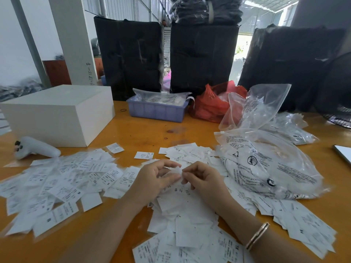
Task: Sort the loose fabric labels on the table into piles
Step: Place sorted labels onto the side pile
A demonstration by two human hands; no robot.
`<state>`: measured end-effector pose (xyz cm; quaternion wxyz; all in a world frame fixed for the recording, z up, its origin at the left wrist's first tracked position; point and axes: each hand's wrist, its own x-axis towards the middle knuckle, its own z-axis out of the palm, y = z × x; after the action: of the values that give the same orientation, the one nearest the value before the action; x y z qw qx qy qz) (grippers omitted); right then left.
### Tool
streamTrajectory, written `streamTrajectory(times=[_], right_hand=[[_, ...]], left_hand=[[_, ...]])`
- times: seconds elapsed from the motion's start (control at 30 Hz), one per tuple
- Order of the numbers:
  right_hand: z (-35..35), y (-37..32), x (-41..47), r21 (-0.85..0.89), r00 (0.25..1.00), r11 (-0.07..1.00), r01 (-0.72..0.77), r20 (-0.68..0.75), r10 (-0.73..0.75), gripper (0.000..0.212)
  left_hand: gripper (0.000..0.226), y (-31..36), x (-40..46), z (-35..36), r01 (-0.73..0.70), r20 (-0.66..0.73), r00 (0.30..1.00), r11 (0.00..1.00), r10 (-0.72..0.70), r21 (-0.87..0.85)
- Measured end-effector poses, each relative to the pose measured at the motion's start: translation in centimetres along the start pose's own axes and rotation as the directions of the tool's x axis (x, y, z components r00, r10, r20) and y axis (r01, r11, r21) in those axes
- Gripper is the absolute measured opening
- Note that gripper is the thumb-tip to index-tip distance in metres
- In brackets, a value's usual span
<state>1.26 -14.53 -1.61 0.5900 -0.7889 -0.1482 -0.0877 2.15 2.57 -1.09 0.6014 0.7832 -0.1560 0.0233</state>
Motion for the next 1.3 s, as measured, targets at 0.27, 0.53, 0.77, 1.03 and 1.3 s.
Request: streamTrajectory(times=[0.27, 0.53, 0.77, 1.03, 1.3], right_hand=[[0.2, -0.4, -0.4, -0.348, 0.981, 0.920, 0.182, 0.007, -0.191, 0.018], [-10.3, -1.3, 2.9, -0.577, 0.747, 0.814, -0.073, -0.572, -0.339, 0.020], [-15.9, 2.4, 2.8, -0.806, 0.837, 0.248, -0.538, -0.475, 0.271, 0.026], [-15.2, 2.5, 2.6, -0.735, 0.833, 0.422, -0.531, -0.543, 0.103, 0.027], [-15.5, 2.9, 2.8, -0.802, 0.816, 0.306, -0.512, -0.566, -0.117, 0.035]], left_hand=[[0.008, -0.6, 0.5, -0.6, -0.014, -0.229, 0.973, 0.995, 0.036, 0.096], [0.019, -1.8, 0.9, -4.7, 0.180, -0.685, 0.726, 0.948, 0.051, 0.261], [0.038, -2.3, 0.2, -5.8, 0.495, -0.652, 0.757, 0.611, 0.047, 0.618], [0.031, -2.0, 0.4, -5.1, 0.323, -0.565, 0.776, 0.592, 0.281, 0.738], [0.022, -1.6, 0.1, -2.6, 0.005, -0.340, 0.842, 0.624, 0.420, 0.782]])
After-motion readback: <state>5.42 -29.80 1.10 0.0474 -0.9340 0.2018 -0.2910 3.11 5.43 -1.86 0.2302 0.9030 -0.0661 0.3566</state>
